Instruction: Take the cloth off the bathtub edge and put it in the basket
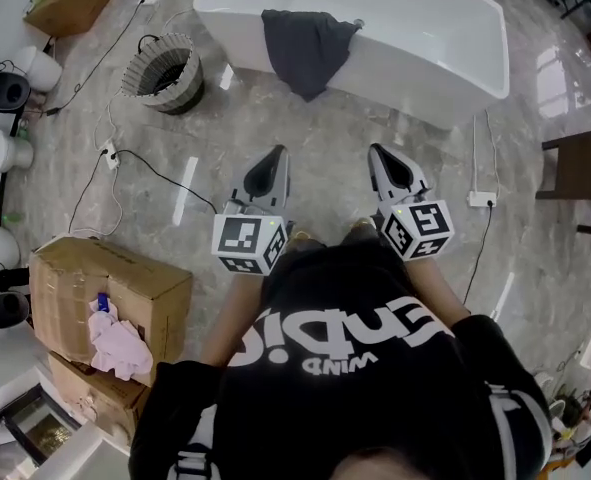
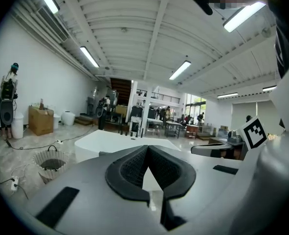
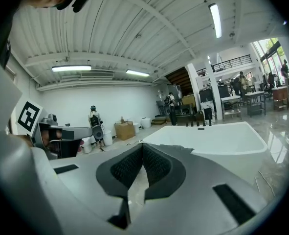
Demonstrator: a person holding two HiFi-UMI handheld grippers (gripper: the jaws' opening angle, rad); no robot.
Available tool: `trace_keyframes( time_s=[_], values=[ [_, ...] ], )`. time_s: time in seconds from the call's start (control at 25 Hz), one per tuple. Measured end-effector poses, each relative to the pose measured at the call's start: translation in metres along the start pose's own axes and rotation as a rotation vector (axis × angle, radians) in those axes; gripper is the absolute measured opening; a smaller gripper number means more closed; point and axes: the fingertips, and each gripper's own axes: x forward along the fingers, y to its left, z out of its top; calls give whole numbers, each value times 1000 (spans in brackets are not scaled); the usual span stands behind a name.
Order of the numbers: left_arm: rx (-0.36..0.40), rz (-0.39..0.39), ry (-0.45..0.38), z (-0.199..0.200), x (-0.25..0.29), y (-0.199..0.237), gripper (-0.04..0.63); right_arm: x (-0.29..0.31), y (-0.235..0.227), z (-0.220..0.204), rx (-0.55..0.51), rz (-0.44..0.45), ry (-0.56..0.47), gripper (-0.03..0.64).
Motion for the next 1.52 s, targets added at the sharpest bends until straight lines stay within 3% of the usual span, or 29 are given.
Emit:
trace_keyframes(
  time_s=[0.28,0.6,1.0,1.52],
  values=[
    [0,-44,8,-4,0,27,13,15,13,-7,15,-45,-4,14],
    [4,-57,5,6,37,57,13,62,2,6,-8,-46,-12,14],
    [18,-56,1,35,123,94,13,141,-46,37,-6,-21,-24,14],
    [-4,26,-28,93,255,132,13,253,-137,109,-54,85,-14,14]
  ],
)
